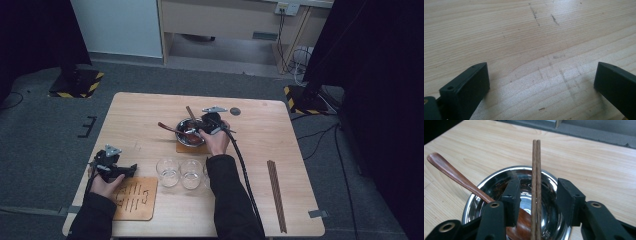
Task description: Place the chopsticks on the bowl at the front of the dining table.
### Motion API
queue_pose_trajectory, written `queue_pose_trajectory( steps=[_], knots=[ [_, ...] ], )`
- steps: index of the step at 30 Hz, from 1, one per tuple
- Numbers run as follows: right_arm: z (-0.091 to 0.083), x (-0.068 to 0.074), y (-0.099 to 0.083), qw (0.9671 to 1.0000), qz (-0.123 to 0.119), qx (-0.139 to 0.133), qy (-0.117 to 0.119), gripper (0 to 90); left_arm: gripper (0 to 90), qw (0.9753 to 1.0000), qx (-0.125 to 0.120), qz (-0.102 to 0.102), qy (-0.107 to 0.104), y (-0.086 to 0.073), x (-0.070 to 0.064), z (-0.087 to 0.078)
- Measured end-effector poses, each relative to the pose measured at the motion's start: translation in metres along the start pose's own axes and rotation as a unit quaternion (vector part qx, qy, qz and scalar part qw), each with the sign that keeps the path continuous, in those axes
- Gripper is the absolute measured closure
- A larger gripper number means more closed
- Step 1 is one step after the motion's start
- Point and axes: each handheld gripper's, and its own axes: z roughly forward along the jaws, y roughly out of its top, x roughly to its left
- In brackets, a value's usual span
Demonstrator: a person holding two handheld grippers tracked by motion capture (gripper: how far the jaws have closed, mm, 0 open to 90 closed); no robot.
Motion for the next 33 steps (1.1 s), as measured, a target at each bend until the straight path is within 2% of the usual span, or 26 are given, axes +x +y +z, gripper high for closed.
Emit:
queue_pose_trajectory(
  steps=[16, 19, 21, 33],
  knots=[
    [-0.042, -0.010, 0.006, 0.9993, -0.012, -0.034, -0.006, 45.6, 0.0, 1.0000, 0.000, 0.000, 0.000, 0.000, 0.000, 0.000],
    [-0.049, -0.016, 0.004, 0.9989, 0.000, -0.047, -0.006, 43.3, 0.0, 1.0000, 0.000, 0.000, 0.000, 0.000, 0.000, 0.000],
    [-0.051, -0.019, 0.001, 0.9988, 0.005, -0.048, -0.006, 41.8, 0.0, 1.0000, 0.000, 0.000, 0.000, 0.000, 0.000, 0.000],
    [-0.053, -0.033, -0.021, 0.9992, 0.001, -0.037, -0.016, 38.5, 0.0, 1.0000, 0.000, 0.000, 0.000, 0.000, 0.000, 0.000]
  ],
)
